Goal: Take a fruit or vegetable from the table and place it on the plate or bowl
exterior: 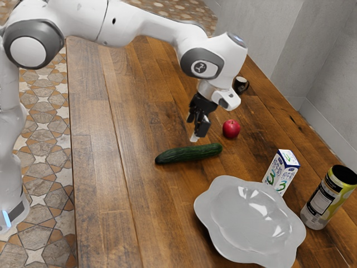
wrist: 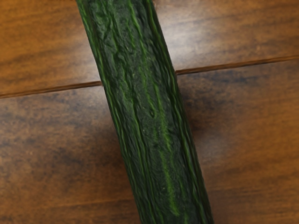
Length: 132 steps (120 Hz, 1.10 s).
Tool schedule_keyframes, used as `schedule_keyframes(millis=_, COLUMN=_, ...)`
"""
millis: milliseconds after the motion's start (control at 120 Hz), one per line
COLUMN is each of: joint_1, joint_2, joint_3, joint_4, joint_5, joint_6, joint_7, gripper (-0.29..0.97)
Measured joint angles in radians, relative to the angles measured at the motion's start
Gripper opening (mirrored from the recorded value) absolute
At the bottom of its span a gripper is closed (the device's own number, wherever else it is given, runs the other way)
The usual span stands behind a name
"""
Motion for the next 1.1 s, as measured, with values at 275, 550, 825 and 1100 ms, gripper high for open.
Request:
schedule_keyframes(millis=275, joint_1=-0.020, joint_2=0.067, joint_3=0.018, joint_4=-0.001, joint_5=-0.051, joint_6=0.066, joint_7=-0.024, gripper=0.68)
schedule_keyframes(millis=550, joint_1=-0.021, joint_2=0.123, joint_3=0.026, joint_4=-0.001, joint_5=-0.060, joint_6=0.103, joint_7=-0.037, gripper=0.68)
schedule_keyframes(millis=825, joint_1=-0.020, joint_2=0.159, joint_3=0.050, joint_4=0.000, joint_5=-0.073, joint_6=0.120, joint_7=-0.039, gripper=0.68)
schedule_keyframes(millis=1100, joint_1=-0.020, joint_2=0.179, joint_3=0.051, joint_4=0.002, joint_5=-0.079, joint_6=0.128, joint_7=-0.037, gripper=0.68)
